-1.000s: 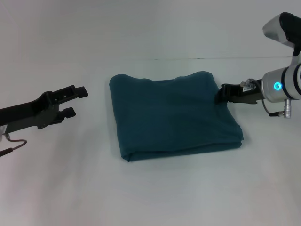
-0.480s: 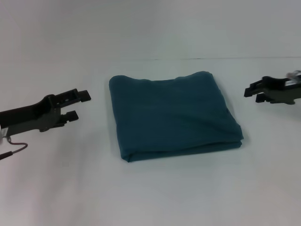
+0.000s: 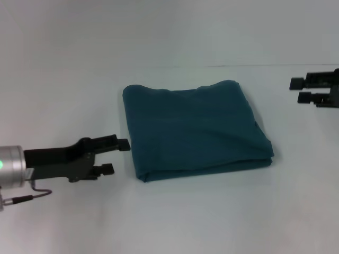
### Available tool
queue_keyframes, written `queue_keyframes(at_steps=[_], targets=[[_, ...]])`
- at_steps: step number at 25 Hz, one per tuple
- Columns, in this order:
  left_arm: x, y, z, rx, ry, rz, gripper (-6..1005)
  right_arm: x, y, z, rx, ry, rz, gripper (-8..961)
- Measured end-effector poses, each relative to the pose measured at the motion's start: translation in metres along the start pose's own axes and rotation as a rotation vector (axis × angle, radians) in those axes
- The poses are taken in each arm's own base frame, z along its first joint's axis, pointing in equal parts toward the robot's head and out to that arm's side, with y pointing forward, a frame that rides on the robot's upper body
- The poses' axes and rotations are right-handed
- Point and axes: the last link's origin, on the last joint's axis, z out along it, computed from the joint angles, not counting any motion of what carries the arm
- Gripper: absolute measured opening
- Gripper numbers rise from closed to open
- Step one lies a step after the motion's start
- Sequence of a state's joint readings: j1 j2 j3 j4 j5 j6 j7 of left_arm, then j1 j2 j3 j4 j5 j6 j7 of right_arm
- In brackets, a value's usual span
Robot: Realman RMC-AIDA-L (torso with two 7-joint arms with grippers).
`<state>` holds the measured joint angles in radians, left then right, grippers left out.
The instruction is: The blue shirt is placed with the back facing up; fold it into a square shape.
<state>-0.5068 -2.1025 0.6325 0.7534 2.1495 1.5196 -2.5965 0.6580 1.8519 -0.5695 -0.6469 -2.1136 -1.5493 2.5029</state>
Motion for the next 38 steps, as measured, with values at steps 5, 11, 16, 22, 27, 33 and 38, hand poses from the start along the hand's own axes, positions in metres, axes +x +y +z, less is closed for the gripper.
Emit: queue_keyframes(at_steps=[5,11,16,22,27,33,38], targets=[[-0.006,0.0,0.018,0.023,-0.025,-0.032,949,-0.003,0.007,-0.005,-0.047,-0.007,-0.021,604],[-0.008,-0.003,0.041,0.074,-0.033,-0.062,949,-0.005,0.008,-0.005,-0.056,-0.015,-0.006,849],[-0.005,-0.009,0.049,0.093,0.022,-0.091,950,-0.004,0.005,-0.008,-0.063,-0.032,0.01,890],[-0.006,-0.008,0.06,0.098,0.012,-0.096,940,-0.004,0.005,-0.01,-0.071,-0.048,0.02,889],[-0.005,-0.004,0.067,0.1,0.008,-0.084,912,-0.004,0.004,-0.011,-0.072,-0.054,0.024,889],[-0.006,-0.003,0.07,0.107,-0.001,-0.073,845,-0.003,0.002,-0.012,-0.074,-0.059,0.03,888],[-0.005,-0.004,0.069,0.11,0.002,-0.074,738,-0.003,0.001,-0.014,-0.079,-0.069,0.041,888]])
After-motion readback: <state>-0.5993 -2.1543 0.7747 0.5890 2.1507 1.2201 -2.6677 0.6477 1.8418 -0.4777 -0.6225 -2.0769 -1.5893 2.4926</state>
